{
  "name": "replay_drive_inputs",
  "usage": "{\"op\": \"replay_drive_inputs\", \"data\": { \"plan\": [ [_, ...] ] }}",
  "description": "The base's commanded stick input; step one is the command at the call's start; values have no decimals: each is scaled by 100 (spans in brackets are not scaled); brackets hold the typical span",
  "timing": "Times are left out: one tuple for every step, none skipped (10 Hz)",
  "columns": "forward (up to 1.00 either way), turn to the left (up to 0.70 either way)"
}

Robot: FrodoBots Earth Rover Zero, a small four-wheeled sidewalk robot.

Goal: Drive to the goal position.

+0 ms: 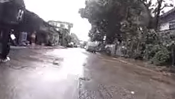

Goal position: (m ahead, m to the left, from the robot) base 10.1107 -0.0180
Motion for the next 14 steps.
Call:
{"op": "replay_drive_inputs", "data": {
  "plan": [
    [100, 4],
    [100, 0],
    [100, 0],
    [100, 0],
    [100, 0],
    [100, 0],
    [100, 0],
    [100, 0],
    [100, 24],
    [100, 0],
    [100, 0],
    [100, 0],
    [100, 0],
    [100, 24]
  ]
}}
